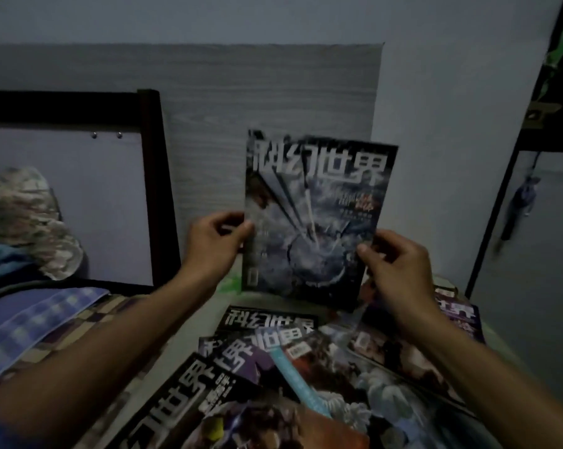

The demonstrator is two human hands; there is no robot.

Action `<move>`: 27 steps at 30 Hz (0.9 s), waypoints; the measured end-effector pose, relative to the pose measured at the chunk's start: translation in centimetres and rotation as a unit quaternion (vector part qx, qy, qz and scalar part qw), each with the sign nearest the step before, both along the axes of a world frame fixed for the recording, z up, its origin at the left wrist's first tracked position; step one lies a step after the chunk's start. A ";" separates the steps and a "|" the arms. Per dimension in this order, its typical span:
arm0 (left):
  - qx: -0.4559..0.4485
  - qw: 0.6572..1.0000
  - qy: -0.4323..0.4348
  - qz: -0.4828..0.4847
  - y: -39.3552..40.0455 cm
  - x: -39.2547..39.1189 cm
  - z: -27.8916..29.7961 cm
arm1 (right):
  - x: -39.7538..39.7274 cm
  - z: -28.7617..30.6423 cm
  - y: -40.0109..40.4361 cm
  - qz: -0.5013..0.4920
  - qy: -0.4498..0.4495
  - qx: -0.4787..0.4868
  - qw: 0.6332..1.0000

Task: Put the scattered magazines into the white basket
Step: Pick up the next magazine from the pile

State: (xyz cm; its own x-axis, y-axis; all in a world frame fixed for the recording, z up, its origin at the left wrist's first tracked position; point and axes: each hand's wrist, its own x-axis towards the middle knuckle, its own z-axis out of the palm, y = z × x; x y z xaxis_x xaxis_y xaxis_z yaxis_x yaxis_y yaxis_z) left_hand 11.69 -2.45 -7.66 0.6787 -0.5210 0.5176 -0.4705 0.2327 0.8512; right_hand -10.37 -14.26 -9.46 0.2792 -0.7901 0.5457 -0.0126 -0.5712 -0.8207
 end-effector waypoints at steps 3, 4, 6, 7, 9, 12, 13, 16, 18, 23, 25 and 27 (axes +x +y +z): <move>-0.032 0.999 -0.020 0.010 -3.1 1.6 5.2 | 2.5 4.0 -2.7 -0.030 -0.058 -0.021 0.998; -0.036 0.999 -0.021 0.018 -4.3 2.2 6.4 | 3.4 5.2 -3.7 -0.039 -0.070 -0.024 0.996; -0.032 0.998 -0.028 0.046 -6.9 3.4 7.5 | 5.0 6.6 -6.0 -0.055 -0.078 -0.024 0.995; -0.026 0.997 -0.032 0.059 -8.0 3.9 7.5 | 5.6 6.9 -7.0 -0.066 -0.070 -0.025 0.995; -0.003 0.996 -0.040 0.077 -10.3 4.8 6.5 | 6.7 6.2 -9.3 -0.091 -0.044 -0.030 0.994; 0.027 0.995 -0.026 0.091 -13.0 6.3 3.2 | 7.9 3.1 -12.1 -0.105 0.008 -0.014 0.994; 0.033 0.995 -0.018 0.097 -13.7 6.8 1.9 | 8.3 1.9 -12.9 -0.100 0.020 -0.003 0.995; 0.049 0.992 0.005 0.119 -15.8 8.5 -1.3 | 9.5 -0.7 -14.8 -0.112 0.053 -0.005 0.992; 0.059 0.990 0.035 0.119 -16.6 9.5 -3.0 | 10.1 -2.0 -15.6 -0.124 0.077 -0.017 0.989; 0.108 0.984 0.022 0.142 -17.8 10.3 -7.0 | 11.1 -5.5 -16.7 -0.176 0.150 -0.049 0.972; 0.115 0.976 -0.028 0.183 -18.3 10.3 -7.7 | 11.6 -5.7 -17.0 -0.213 0.143 -0.053 0.965; 0.134 0.965 -0.071 0.214 -18.5 10.1 -7.9 | 12.0 -5.8 -17.1 -0.241 0.148 -0.062 0.957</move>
